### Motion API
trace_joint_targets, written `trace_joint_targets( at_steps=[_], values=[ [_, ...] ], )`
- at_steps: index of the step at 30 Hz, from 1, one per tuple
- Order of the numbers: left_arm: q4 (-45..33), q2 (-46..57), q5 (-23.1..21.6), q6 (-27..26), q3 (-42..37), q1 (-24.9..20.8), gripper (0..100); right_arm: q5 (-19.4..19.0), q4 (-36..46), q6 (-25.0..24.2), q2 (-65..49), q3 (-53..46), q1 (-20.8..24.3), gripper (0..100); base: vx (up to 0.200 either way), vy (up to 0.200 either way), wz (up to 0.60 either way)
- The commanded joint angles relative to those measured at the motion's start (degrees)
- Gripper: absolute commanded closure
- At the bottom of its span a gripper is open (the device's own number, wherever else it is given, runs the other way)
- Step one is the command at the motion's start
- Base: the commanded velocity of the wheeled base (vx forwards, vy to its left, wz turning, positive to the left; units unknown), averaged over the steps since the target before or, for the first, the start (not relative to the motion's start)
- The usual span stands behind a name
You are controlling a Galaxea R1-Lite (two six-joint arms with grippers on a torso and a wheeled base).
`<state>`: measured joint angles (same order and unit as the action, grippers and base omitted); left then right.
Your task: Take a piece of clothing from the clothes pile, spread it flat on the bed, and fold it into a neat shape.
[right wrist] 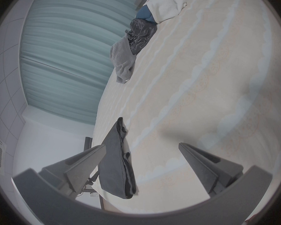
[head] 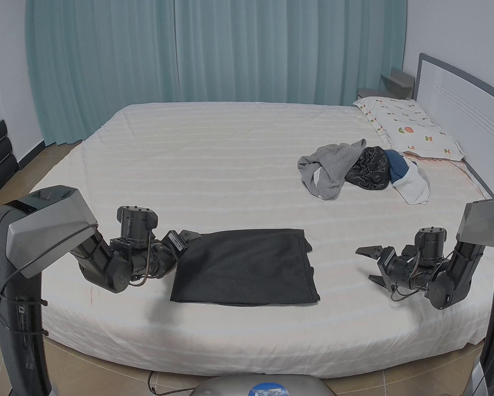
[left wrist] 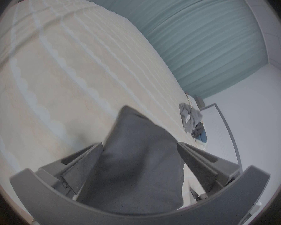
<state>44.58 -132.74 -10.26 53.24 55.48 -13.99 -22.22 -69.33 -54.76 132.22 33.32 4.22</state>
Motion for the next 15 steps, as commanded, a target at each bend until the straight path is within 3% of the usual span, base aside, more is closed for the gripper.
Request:
trace_joint_targets(
  at_steps=[1,10,15],
  values=[
    [0.42,-2.08,0.68,-0.24,-0.46,-0.86,0,-0.01,-0.02,0.0,0.41,-0.09,0.35,0,0.0,0.0,0.0],
    [0.68,-4.19,3.67,-4.28,0.24,-0.86,0,0.08,-0.02,0.0,0.5,-0.01,0.44,0,0.0,0.0,0.0],
    [5.17,-5.24,4.38,-4.19,-0.55,-0.95,0,0.08,-0.02,0.09,0.41,-0.09,0.44,0,0.0,0.0,0.0]
  ],
)
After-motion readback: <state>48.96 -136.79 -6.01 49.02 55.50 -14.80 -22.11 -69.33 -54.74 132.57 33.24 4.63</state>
